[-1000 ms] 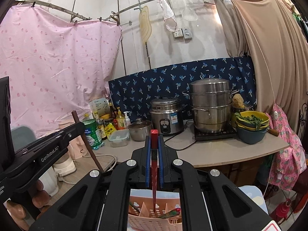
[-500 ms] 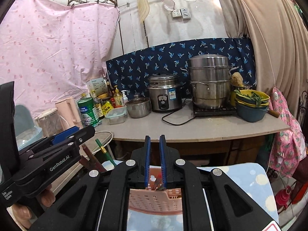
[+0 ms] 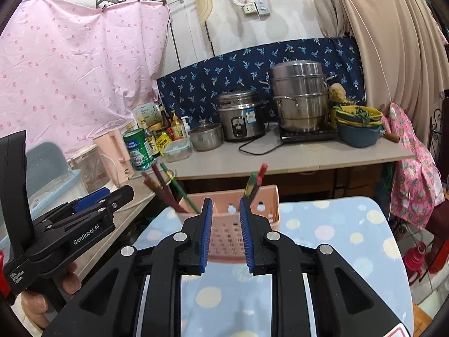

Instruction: Organize utensils

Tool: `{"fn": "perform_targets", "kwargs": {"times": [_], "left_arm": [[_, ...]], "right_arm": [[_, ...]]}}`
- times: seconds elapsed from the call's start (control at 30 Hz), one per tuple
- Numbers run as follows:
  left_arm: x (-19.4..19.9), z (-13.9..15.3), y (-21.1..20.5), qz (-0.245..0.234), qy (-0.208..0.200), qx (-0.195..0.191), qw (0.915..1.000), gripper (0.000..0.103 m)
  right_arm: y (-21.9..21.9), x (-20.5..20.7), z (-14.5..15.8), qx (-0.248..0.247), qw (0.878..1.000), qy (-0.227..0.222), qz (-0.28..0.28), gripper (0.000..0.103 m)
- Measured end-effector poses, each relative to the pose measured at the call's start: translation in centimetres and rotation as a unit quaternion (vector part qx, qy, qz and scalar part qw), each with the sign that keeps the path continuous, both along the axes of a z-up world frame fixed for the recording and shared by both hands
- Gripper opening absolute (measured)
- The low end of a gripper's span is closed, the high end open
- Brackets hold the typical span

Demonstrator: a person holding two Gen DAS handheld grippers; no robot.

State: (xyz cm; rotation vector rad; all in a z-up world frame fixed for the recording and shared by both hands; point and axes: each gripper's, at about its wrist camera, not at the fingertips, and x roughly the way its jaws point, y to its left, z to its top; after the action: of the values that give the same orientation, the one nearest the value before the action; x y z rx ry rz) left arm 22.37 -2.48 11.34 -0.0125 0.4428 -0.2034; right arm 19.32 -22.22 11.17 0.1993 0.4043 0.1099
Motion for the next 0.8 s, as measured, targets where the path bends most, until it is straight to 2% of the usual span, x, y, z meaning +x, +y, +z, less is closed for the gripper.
{"fn": "perform_targets", "kwargs": {"times": [0.4,0.67,0.8], "left_arm": [[-5.4,-3.0,0.3,0.010,0.034,0.015,0.9993,0.047],[-8.6,-4.2,0.3,0.012,0.047,0.032,0.9983,0.047],[-10.0,-5.0,0.5,0.014,0.057,0.038,0.9975,0.048]], "right_arm": [[0.8,-6.1,-3.9,-0.030,0.999,0.041,-0.003,0.033],[0.6,-9.6,-5.5,-0.030,0.997,0.065,0.003,0.039],[0.7,-10.9,-6.3,-0.027,0.996,0.079,0.002,0.045]]}}
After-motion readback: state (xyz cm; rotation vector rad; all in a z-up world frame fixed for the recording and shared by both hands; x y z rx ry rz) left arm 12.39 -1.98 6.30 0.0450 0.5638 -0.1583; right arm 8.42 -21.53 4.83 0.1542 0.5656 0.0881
